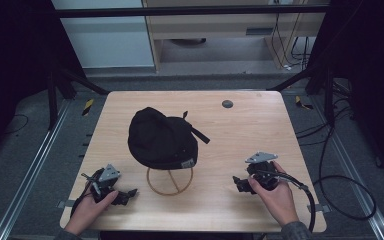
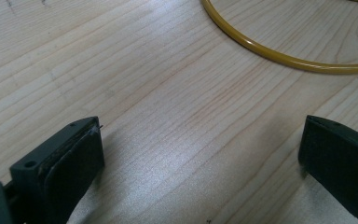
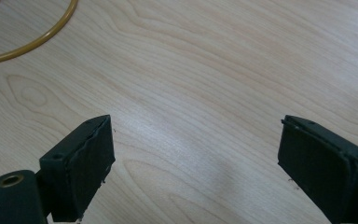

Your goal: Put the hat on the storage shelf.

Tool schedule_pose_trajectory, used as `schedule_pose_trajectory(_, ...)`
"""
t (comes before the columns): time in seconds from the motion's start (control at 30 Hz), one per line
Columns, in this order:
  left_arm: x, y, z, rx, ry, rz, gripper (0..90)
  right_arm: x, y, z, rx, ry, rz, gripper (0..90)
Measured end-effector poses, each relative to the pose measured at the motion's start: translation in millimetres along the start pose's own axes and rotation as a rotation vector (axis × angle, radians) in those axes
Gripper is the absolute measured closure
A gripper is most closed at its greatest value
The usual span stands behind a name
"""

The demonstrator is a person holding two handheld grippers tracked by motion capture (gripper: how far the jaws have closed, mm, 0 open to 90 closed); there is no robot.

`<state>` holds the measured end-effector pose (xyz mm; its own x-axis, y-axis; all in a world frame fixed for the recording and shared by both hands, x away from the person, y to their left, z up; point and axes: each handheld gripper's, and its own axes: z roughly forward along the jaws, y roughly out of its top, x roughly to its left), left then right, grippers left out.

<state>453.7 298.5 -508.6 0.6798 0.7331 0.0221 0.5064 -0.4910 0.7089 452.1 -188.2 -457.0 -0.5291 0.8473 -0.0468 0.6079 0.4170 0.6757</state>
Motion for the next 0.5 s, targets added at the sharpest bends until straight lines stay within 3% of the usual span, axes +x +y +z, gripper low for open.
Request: schedule_pose_trajectory(0.5, -0.1, 0.0, 0.0, 0.0, 0.0, 0.0, 0.0, 8.5, -1.2, 31.7, 0.031, 0.016, 0.036, 10.8)
